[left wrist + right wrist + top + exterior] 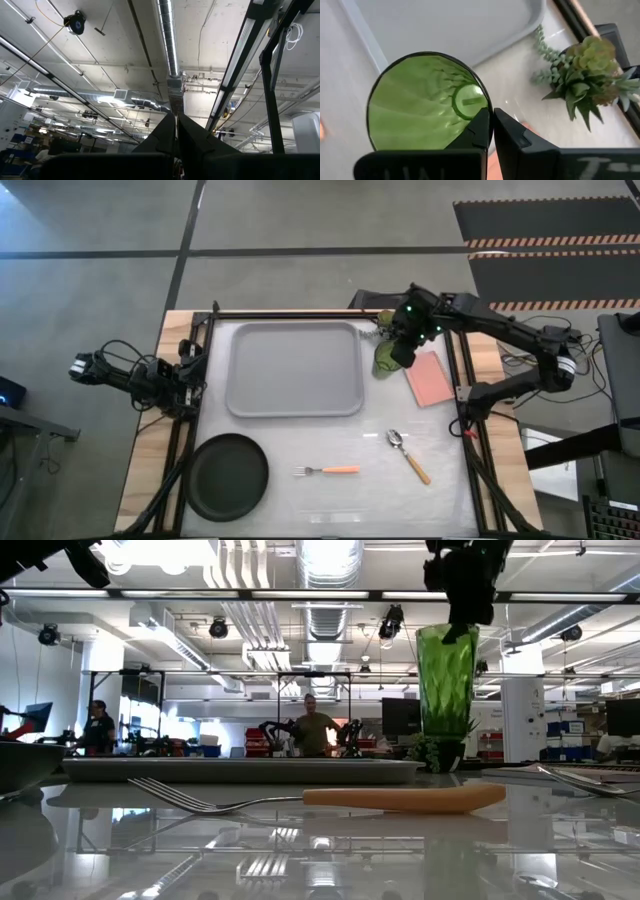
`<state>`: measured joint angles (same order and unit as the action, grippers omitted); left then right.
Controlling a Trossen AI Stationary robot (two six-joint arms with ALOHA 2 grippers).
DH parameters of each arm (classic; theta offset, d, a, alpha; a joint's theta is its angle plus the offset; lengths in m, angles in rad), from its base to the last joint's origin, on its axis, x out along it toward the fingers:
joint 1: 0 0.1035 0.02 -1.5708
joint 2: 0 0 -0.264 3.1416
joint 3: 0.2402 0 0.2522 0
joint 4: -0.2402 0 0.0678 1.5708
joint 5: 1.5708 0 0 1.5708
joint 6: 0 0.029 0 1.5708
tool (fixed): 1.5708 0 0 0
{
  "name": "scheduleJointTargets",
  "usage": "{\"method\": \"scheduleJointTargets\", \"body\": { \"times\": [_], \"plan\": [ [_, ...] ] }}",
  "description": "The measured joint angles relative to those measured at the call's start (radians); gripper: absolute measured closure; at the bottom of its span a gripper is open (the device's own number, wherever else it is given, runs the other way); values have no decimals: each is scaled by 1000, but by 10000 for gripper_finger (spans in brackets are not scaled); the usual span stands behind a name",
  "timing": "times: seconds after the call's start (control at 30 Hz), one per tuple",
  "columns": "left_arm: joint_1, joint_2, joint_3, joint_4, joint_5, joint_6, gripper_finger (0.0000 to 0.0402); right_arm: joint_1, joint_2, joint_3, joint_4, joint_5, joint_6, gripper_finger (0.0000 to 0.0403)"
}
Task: Pick and place plate/cup/fork/spoon on tray
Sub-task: Put the green cup on the gray serving tray
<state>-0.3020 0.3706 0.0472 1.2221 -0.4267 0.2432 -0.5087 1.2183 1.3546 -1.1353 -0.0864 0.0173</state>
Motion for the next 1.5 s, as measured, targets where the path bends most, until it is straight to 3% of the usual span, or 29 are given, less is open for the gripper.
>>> {"method": "scheduleJointTargets", "body": {
  "times": [0.3, 0.53, 0.9, 1.5],
  "plan": [
    [0, 0, 0, 0, 0, 0, 402, 0, 152, 185, -20, -36, 58, 394],
    [0, 0, 0, 0, 0, 0, 402, -5, 340, 338, -10, -100, -15, 394],
    [0, 0, -2, 0, 2, -1, 402, -38, 579, 630, 16, -105, -108, 394],
    [0, 0, -4, 0, 3, -2, 402, -144, 748, 674, 72, -105, -107, 394]
  ]
}}
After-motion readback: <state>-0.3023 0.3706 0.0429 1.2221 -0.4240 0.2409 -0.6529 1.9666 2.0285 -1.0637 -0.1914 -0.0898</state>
